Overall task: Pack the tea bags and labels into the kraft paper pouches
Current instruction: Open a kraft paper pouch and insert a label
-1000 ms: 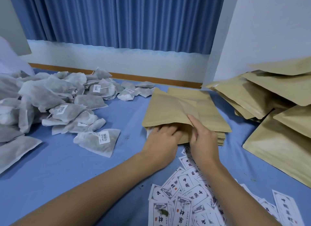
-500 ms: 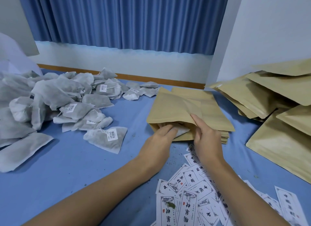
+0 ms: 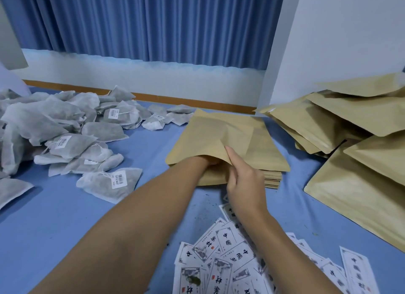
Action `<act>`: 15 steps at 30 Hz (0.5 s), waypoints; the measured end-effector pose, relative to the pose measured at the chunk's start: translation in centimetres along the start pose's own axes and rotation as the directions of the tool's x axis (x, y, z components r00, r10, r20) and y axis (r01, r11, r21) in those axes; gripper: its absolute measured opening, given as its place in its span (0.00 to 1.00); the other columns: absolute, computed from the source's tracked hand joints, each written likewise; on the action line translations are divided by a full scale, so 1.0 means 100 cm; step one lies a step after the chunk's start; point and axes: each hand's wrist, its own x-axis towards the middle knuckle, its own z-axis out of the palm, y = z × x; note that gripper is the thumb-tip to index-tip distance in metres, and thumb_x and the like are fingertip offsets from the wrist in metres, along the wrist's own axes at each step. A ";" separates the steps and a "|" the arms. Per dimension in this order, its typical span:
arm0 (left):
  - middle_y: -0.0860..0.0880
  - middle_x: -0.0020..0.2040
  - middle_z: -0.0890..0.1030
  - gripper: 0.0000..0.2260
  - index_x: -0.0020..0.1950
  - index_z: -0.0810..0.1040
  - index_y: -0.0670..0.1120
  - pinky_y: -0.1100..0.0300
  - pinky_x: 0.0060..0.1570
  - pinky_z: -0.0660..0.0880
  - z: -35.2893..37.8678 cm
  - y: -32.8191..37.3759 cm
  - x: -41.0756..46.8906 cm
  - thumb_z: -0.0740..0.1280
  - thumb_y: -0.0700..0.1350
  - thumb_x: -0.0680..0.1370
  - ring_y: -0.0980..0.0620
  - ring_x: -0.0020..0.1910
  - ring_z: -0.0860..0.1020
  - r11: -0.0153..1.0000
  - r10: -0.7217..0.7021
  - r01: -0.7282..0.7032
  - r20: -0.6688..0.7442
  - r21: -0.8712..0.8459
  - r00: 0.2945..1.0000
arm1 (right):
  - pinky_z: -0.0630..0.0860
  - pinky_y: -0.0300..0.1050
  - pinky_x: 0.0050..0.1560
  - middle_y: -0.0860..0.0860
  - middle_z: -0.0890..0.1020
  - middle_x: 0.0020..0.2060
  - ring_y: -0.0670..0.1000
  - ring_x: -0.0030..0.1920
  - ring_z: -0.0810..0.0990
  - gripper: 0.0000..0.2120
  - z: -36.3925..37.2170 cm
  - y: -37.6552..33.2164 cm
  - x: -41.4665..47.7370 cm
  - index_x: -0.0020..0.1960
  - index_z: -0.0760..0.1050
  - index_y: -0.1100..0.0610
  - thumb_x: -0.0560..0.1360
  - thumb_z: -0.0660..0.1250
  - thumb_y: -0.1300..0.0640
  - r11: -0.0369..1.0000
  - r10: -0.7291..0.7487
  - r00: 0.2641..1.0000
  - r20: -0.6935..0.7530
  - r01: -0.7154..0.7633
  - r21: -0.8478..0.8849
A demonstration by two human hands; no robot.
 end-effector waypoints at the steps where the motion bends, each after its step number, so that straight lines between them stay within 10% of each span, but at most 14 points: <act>1: 0.45 0.67 0.72 0.14 0.69 0.70 0.48 0.56 0.64 0.63 0.002 0.008 0.001 0.58 0.50 0.85 0.46 0.67 0.70 0.999 0.022 -0.022 -0.006 0.030 1.000 | 0.73 0.42 0.45 0.52 0.83 0.42 0.53 0.39 0.78 0.25 -0.002 0.005 0.001 0.72 0.75 0.51 0.78 0.62 0.69 1.000 0.026 1.000 -0.011 -0.026 0.003; 7: 0.44 0.65 0.76 0.14 0.67 0.73 0.45 0.55 0.68 0.66 0.029 0.019 -0.010 0.55 0.42 0.84 0.45 0.65 0.73 0.952 0.304 -0.296 -0.115 0.083 0.946 | 0.69 0.34 0.48 0.55 0.86 0.51 0.53 0.49 0.81 0.21 -0.005 0.024 0.005 0.69 0.77 0.50 0.80 0.63 0.66 0.992 0.126 0.987 -0.104 -0.125 0.018; 12: 0.48 0.55 0.81 0.10 0.58 0.79 0.44 0.53 0.58 0.74 0.038 -0.023 -0.066 0.61 0.38 0.79 0.47 0.56 0.78 0.757 0.634 -0.648 -0.335 0.085 0.697 | 0.67 0.30 0.41 0.54 0.83 0.38 0.47 0.40 0.73 0.24 -0.007 0.025 0.008 0.70 0.77 0.48 0.79 0.61 0.68 0.990 0.137 0.985 -0.106 -0.134 0.031; 15: 0.54 0.43 0.79 0.03 0.51 0.78 0.47 0.65 0.45 0.72 0.041 -0.046 -0.104 0.66 0.42 0.78 0.54 0.43 0.78 0.746 0.532 -0.665 -0.558 -0.048 0.637 | 0.65 0.27 0.39 0.47 0.75 0.34 0.38 0.36 0.74 0.26 -0.012 0.018 0.014 0.70 0.77 0.46 0.79 0.61 0.69 0.992 0.121 0.987 -0.104 -0.118 0.037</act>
